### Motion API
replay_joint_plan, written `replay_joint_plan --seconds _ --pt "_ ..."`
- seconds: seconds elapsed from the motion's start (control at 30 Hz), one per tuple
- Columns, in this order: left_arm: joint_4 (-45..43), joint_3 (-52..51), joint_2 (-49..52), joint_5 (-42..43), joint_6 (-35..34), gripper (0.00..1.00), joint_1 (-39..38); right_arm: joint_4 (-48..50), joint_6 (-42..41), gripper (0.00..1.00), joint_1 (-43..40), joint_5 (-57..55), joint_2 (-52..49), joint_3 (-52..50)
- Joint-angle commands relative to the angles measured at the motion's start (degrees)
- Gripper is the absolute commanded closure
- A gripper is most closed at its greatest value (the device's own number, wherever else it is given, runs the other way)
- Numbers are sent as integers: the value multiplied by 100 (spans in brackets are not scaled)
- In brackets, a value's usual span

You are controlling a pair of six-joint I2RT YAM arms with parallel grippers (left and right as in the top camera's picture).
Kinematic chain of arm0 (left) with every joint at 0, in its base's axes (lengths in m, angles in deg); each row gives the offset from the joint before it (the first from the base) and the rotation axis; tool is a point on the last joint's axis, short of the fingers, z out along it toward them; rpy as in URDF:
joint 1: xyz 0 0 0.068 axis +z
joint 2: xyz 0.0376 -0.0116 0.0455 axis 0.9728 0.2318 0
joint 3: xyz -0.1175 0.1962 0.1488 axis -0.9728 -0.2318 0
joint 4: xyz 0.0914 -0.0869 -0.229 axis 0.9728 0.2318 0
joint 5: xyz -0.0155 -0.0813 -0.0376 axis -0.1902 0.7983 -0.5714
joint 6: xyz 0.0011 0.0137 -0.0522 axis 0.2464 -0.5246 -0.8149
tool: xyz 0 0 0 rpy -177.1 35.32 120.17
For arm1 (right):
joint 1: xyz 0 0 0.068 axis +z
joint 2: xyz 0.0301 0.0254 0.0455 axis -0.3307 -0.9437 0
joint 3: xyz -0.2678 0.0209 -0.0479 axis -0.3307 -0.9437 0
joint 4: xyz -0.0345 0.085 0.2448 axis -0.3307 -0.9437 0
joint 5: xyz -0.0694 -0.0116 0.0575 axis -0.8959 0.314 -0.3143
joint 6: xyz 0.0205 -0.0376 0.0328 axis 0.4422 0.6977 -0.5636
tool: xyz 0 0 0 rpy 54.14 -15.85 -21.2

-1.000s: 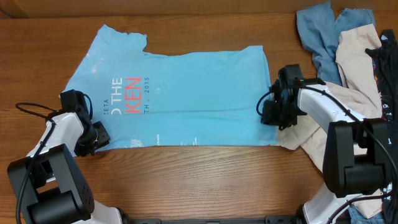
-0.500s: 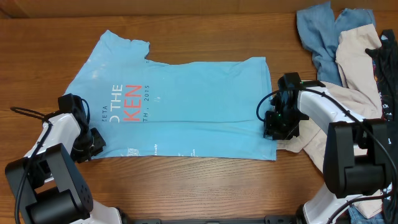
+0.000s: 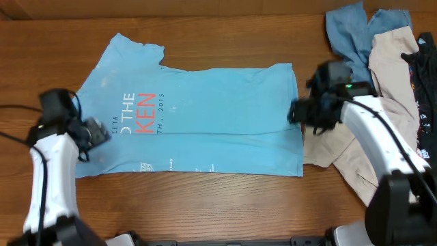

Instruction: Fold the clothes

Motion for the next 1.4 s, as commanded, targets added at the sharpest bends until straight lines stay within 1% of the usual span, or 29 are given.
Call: replay_joint_plan --seconds 0.0,0.03,0.07,0.1,0.17,0.2,0.23,0.3,0.4,0.6,0.67,0.8,0.93,1.13,1.27,1.37 --pt "20 686 -295 951 535 0 28 39 269 25 -4 11 162 498" --pt "68 844 -260 957 538 0 28 39 343 24 -4 11 162 588" --pt "149 1104 -188 955 560 0 24 37 428 21 -4 11 162 704" --pt "216 1362 -85 951 612 0 26 35 481 16 -4 9 162 804" --pt "369 1926 201 951 706 0 24 37 490 10 -4 13 162 1001" --pt "442 2181 367 955 710 0 26 35 490 5 -4 22 162 1099" --pt "538 2623 702 992 804 0 24 42 492 0 -4 151 162 1215" --pt "654 3158 1189 1169 951 0 26 57 492 0 -4 391 162 1300" --pt "699 3816 1943 1491 1213 0 17 59 487 0 -4 420 157 1303" --pt "651 5036 3587 1574 1370 0 13 -129 485 0 -4 400 157 1303" --pt "619 5388 4052 1746 1493 0 2 -197 485 0 -4 400 157 1303" --pt "422 6030 4811 1777 1497 0 -87 -343 485 0 -4 400 157 1303" --pt "-31 6358 5305 1749 1493 0 -225 -474 481 0 -4 402 157 1303" --pt "-678 6417 5901 1690 1425 0 -356 -723 483 1 -4 400 157 1303" --pt "-907 6417 6186 1683 1427 0 -426 -780 483 3 -4 400 157 1303" --pt "-979 6417 6339 1464 1427 0 -455 -780 481 4 -4 398 157 1303"
